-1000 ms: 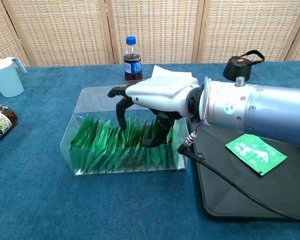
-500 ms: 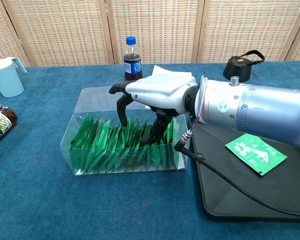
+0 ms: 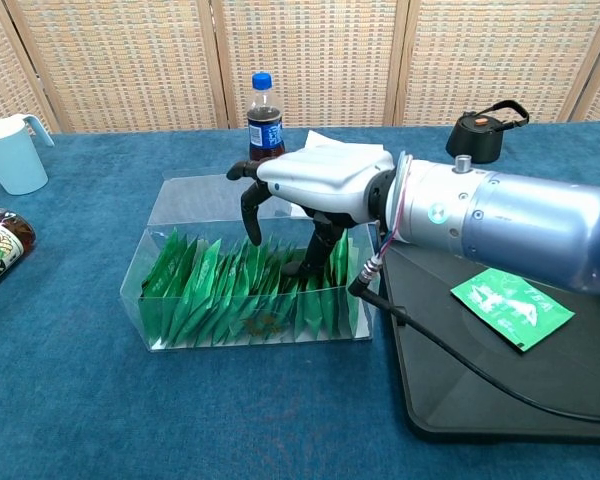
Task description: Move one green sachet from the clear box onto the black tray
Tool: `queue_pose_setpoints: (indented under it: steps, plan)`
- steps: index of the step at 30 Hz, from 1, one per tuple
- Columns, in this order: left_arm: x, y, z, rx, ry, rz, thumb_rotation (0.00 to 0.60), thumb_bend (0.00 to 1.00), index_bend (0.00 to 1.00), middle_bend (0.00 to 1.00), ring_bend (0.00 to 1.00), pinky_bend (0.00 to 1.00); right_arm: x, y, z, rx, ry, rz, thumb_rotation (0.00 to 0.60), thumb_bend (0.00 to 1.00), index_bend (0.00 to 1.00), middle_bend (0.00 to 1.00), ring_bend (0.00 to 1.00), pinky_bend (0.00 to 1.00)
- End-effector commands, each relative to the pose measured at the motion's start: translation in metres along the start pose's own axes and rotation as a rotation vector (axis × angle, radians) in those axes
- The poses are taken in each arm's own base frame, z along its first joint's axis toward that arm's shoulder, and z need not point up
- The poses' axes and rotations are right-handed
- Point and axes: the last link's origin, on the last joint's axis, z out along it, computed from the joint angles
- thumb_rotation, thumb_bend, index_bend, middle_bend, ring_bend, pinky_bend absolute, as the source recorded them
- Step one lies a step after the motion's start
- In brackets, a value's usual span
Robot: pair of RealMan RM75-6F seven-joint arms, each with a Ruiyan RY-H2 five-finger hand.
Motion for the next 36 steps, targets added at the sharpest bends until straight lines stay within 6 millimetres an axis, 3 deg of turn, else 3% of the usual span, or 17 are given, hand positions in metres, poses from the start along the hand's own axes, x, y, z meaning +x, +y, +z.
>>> queue_pose_setpoints:
  steps: [1, 36]
  plan:
    - [-0.0001, 0.0000, 0.0002, 0.000, -0.001, 0.000, 0.600, 0.10, 0.00, 0.00, 0.00, 0.00, -0.0008, -0.0001, 0.0001, 0.000, -0.002, 0.001, 0.600, 0.46, 0.45, 0.05, 0.00, 0.00]
    - [0.0000, -0.0006, 0.0014, 0.001, -0.005, -0.001, 0.600, 0.10, 0.00, 0.00, 0.00, 0.00, -0.0108, 0.0026, 0.0027, -0.036, 0.012, -0.029, 0.600, 0.52, 0.49, 0.06, 0.00, 0.00]
